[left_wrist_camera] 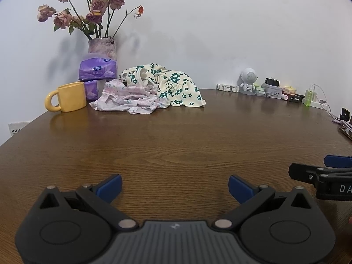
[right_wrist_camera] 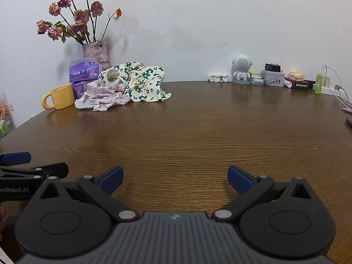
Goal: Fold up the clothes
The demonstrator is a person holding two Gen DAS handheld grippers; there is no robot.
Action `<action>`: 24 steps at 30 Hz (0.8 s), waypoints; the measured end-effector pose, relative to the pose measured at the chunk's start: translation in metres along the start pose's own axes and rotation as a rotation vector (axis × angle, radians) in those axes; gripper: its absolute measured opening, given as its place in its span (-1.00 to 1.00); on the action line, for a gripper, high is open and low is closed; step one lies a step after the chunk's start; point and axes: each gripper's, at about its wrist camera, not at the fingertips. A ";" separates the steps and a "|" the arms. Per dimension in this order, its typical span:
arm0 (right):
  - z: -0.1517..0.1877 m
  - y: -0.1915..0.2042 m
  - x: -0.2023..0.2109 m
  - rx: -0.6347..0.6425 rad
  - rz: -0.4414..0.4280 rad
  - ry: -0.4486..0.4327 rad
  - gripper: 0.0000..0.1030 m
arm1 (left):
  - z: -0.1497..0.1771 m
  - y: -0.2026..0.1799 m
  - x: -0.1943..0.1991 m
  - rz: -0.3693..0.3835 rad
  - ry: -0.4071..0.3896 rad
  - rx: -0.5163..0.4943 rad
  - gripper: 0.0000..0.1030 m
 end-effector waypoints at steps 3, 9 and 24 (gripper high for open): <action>0.000 0.000 0.000 0.000 0.000 0.001 0.99 | 0.000 0.001 0.000 0.004 0.002 0.001 1.00; 0.001 0.000 0.000 0.002 0.001 0.002 0.99 | 0.001 0.000 -0.001 0.005 0.001 -0.003 1.00; 0.002 0.002 -0.001 0.007 0.001 -0.001 0.99 | 0.003 -0.001 0.000 0.009 0.000 -0.004 1.00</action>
Point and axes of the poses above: each gripper's, at about its wrist camera, not at the fingertips, and x roughly against the way its jaws point, y to its left, z to its underside, and after that the axes turned 9 degrees about -z, right-handed
